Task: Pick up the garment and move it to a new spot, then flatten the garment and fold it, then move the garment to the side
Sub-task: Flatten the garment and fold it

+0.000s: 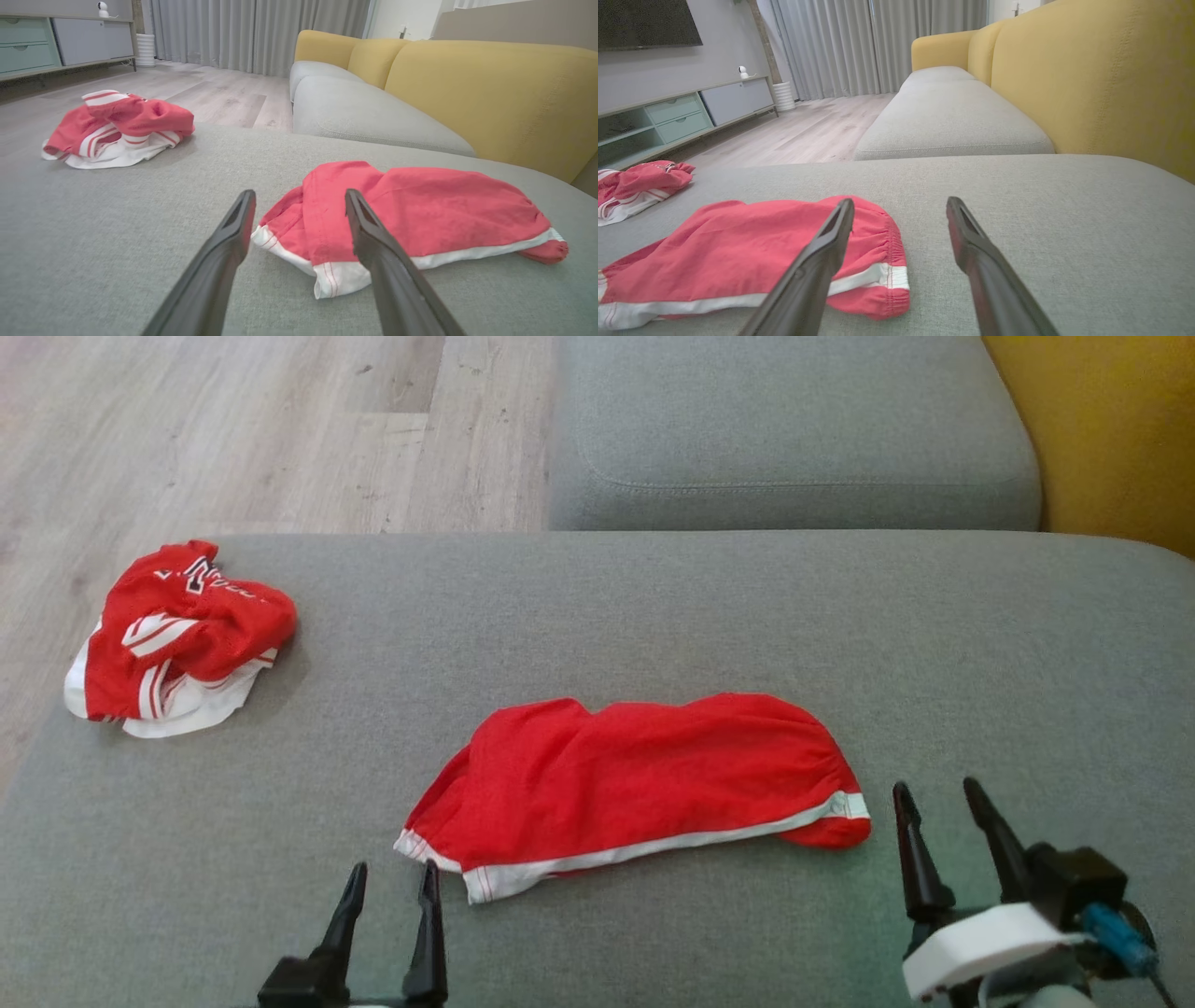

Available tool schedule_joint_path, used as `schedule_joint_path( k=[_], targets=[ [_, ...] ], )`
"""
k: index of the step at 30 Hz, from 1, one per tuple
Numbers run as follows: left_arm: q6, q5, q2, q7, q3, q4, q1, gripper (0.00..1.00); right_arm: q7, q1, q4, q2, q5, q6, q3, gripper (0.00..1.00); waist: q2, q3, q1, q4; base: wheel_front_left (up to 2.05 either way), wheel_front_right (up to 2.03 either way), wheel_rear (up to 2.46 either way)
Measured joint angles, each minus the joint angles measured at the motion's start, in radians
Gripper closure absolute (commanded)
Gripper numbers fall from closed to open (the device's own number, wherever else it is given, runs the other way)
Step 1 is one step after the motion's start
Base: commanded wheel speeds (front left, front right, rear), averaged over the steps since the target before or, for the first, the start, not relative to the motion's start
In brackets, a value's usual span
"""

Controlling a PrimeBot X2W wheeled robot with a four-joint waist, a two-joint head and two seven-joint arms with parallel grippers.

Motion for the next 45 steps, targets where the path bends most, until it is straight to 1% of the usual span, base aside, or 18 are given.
schedule_joint_path(
  k=[14, 18, 22, 26, 29, 36, 41, 45],
  targets=[
    [0.0, 0.0, 0.002, 0.0, 0.003, -0.001, 0.011, 0.0, 0.013, 0.023, 0.0, 0.0, 0.0, 0.0, 0.02, 0.0, 0.0, 0.001, 0.0, 0.007, 0.0, 0.0, 0.0],
    [-0.005, 0.0, 0.0, 0.018, -0.014, 0.007, 0.009, 0.0, 0.013, 0.023, 0.0, 0.0, -0.006, 0.0, 0.02, 0.0, 0.0, 0.01, 0.0001, 0.006, 0.0, 0.0, 0.0],
    [-0.036, 0.0, -0.017, 0.079, -0.061, 0.07, -0.005, 0.0, 0.016, 0.023, -0.001, 0.0, -0.016, 0.0, 0.023, 0.0, 0.0, 0.025, 0.0001, -0.001, 0.0, 0.0, 0.0],
    [-0.056, -0.027, -0.051, 0.108, -0.072, 0.134, -0.037, 0.0, 0.022, 0.022, -0.001, 0.0, -0.023, 0.0, 0.033, 0.0, 0.0, 0.042, 0.0002, -0.017, 0.0, 0.0, 0.0],
    [-0.073, -0.04, -0.07, 0.109, -0.072, 0.188, -0.072, 0.0, 0.025, 0.021, -0.002, 0.0, -0.03, 0.0, 0.034, 0.0, 0.0, 0.055, 0.0002, -0.033, 0.0, 0.0, 0.0],
    [-0.087, -0.068, -0.102, 0.104, -0.067, 0.311, -0.122, 0.0, 0.041, 0.012, -0.018, 0.0, -0.042, 0.0, 0.04, 0.0, 0.0, 0.093, 0.0002, -0.065, 0.0, 0.0, 0.0],
    [-0.105, -0.072, -0.114, 0.076, -0.064, 0.358, -0.164, 0.0, 0.041, 0.005, -0.029, 0.0, -0.048, 0.0, 0.042, 0.0, 0.0, 0.115, 0.0003, -0.08, 0.0, 0.0, 0.0],
    [-0.109, -0.072, -0.126, 0.053, -0.063, 0.383, -0.181, 0.0, 0.041, 0.005, -0.032, 0.0, -0.049, 0.0, 0.043, 0.0, 0.0, 0.127, 0.0002, -0.086, 0.0, 0.0, 0.0]
  ],
)
